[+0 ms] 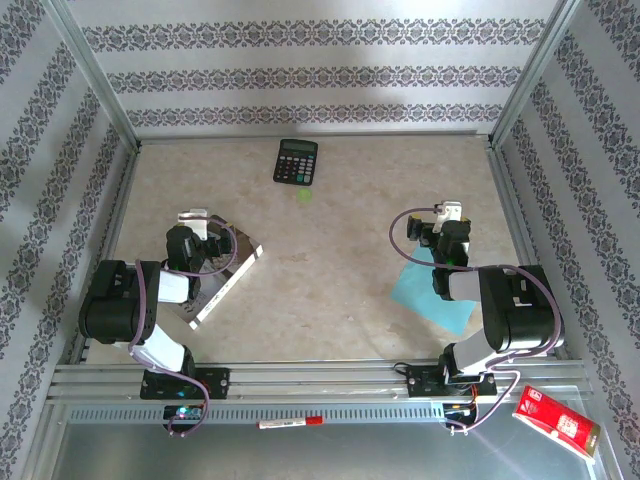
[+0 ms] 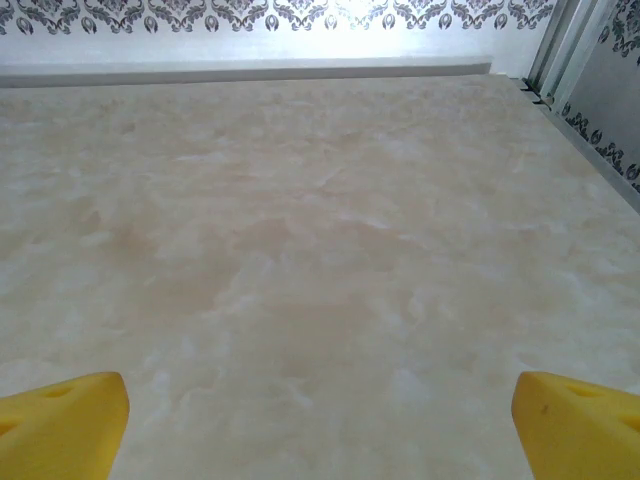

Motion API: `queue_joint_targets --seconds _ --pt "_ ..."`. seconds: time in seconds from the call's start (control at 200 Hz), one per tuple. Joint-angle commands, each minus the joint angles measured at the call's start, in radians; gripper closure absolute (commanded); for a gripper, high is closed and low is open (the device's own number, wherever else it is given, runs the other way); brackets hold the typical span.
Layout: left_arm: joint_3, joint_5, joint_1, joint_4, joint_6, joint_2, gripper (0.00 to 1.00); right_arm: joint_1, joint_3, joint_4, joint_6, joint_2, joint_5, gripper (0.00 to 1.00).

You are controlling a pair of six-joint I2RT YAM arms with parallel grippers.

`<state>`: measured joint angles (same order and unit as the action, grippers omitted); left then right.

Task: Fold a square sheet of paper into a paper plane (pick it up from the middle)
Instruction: Move the square sheet of paper to the center of the table.

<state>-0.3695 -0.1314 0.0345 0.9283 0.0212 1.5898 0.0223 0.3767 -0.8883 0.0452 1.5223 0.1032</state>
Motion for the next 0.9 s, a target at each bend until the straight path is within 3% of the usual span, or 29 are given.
queue_joint_targets --seconds 0.0,0.894 --pt "-0.019 -0.017 0.003 0.015 -0.024 0.002 0.0 0.005 -0.001 -0.043 -0.007 -0.001 -0.013 0.02" --pt "-0.02 -0.006 0.002 0.015 -0.021 0.002 0.0 0.004 0.001 -0.043 -0.006 0.0 -0.017 0.02"
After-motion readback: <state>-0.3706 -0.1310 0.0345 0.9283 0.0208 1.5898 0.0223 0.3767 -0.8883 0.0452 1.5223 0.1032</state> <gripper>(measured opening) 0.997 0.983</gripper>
